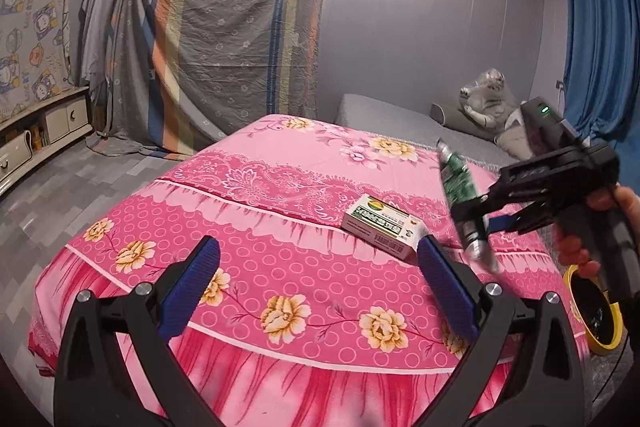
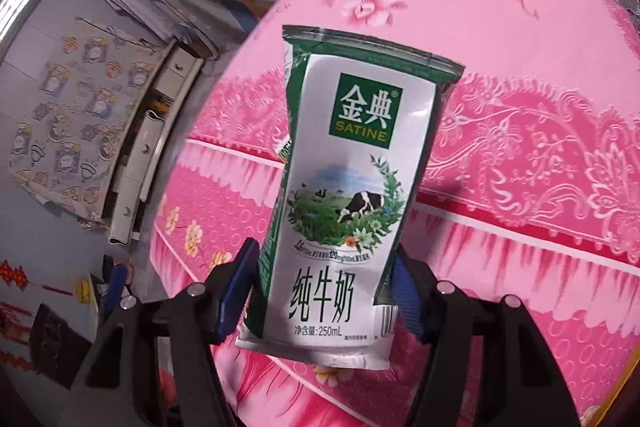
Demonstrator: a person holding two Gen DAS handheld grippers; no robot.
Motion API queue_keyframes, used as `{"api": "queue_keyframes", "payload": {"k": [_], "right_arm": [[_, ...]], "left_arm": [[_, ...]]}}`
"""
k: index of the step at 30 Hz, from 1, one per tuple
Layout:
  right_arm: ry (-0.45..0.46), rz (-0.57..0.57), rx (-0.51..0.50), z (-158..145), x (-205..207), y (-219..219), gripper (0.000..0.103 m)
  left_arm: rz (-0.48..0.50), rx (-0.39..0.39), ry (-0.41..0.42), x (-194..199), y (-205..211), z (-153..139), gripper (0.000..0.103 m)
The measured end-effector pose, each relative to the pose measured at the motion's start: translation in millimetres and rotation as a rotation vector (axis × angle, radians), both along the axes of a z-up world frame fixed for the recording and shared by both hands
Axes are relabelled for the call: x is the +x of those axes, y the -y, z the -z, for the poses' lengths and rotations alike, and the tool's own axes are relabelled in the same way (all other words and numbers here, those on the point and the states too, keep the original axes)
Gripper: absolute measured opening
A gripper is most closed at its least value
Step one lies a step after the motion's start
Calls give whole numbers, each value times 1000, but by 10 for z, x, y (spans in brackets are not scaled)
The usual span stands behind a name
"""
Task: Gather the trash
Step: 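Grasp the white-green medicine box with the left tool while the right tool holds the pouch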
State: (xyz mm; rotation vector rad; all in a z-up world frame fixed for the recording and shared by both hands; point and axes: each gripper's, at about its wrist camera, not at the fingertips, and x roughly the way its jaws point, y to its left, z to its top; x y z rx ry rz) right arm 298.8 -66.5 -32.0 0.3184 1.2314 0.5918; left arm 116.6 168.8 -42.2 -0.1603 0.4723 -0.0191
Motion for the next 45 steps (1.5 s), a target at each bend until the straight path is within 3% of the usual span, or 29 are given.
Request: {"api": "queue_keyframes", "payload": {"k": [5,11,15,19,26,31,42,45], "right_arm": [[62,46,92,-210,-186,469,60],[151,72,210,-353,-416,999,61],[207,54,265,-406,-551,1176,61],[249,26,317,-417,-628,1325,61],[278,-4,377,-397,-636,1459,61],[276,2,411,-337,-569,1548,61],[260,20,436,-259,-552,1668,61],[253,28,448,-223,-552,1699,61]], "left_arm": [[79,-63,-121,255,247,-34,94],[105,-233,-327,864,595,1,94],[65,-362,-461,1342,723,120,94],[14,-452,-539,1735,781,270,94],[-47,-408,-631,2075,894,486,94],[-99,-403,-647,2227,833,556,94],[-148,-314,-724,2539,878,720,93],[-162,-275,-771,2627,897,837,74]]}}
